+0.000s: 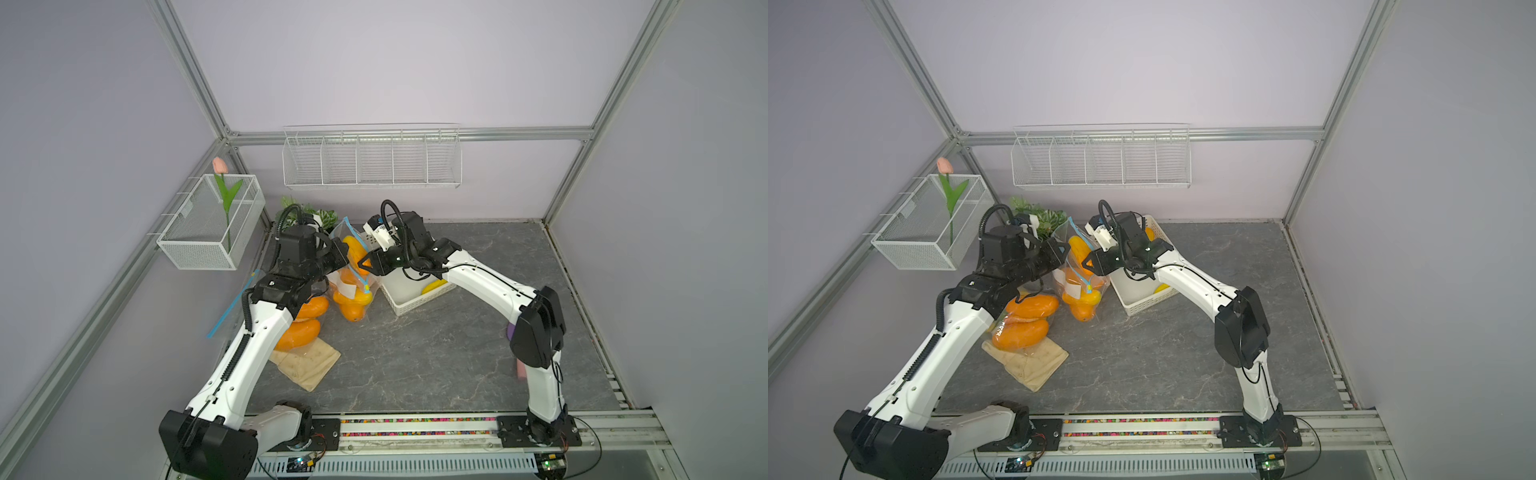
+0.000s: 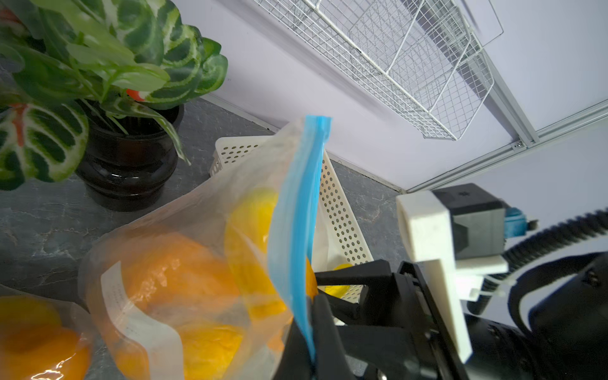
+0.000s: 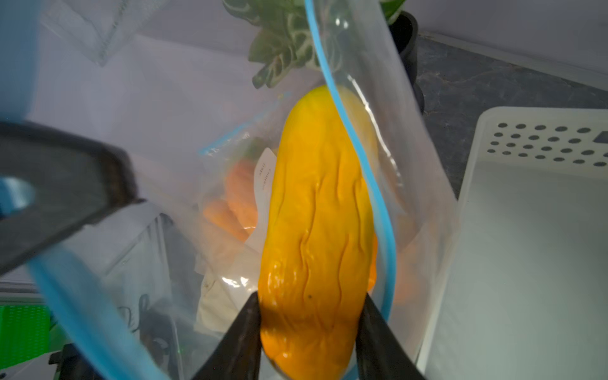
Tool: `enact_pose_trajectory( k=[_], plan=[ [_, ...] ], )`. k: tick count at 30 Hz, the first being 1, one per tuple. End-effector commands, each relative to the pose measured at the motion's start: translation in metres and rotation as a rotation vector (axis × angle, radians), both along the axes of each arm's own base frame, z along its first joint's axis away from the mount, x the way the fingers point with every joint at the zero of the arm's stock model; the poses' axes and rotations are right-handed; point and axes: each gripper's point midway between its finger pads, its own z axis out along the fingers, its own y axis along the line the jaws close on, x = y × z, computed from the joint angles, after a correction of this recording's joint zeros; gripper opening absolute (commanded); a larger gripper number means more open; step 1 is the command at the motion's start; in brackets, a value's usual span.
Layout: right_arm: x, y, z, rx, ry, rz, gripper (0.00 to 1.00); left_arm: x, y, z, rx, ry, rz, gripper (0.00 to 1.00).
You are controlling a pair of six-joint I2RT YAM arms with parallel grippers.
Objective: Place the mango in a zip-top bag and seal the zipper
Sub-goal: Place the mango in the zipper food storage bag, then pick up the mango from the basket.
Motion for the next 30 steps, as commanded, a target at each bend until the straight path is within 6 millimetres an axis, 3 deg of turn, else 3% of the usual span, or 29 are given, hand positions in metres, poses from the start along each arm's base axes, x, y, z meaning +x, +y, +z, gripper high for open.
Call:
enact_pose_trajectory(
  k=[1,3,7,12,16,20,23,27,30],
  plan=[
    [-0.001,-0.018,-0.009,-0.129,0.009,-0.032,0.45,-0.002,-0.001,0.014,-0.007,-0.043,-0.013,0.0],
    [-0.002,-0.012,0.007,-0.077,0.001,-0.017,0.62,-0.003,-0.002,0.013,-0.01,-0.043,-0.018,0.0],
    [-0.007,-0.005,0.051,0.031,-0.015,0.021,0.77,0.0,-0.004,0.012,-0.014,-0.041,-0.025,0.0],
    [-0.007,-0.028,0.091,0.14,-0.046,0.004,0.92,0.002,-0.006,0.008,-0.007,-0.026,-0.035,0.0],
    [-0.002,-0.061,0.105,0.241,-0.047,-0.052,0.96,0.001,-0.004,0.006,-0.003,-0.033,-0.024,0.0],
    [0.014,-0.104,0.092,0.247,-0.039,-0.171,0.97,0.003,-0.003,0.002,0.013,-0.023,-0.02,0.0],
    [0.026,-0.135,0.067,0.169,-0.016,-0.282,0.98,0.006,-0.006,0.003,0.011,-0.015,-0.03,0.0],
    [0.049,-0.183,0.0,-0.005,0.093,-0.508,0.98,0.005,-0.005,0.005,0.015,-0.013,-0.027,0.0],
    [0.055,-0.196,-0.05,-0.113,0.201,-0.56,0.95,0.003,-0.002,0.006,0.014,-0.021,-0.013,0.0]
  ],
)
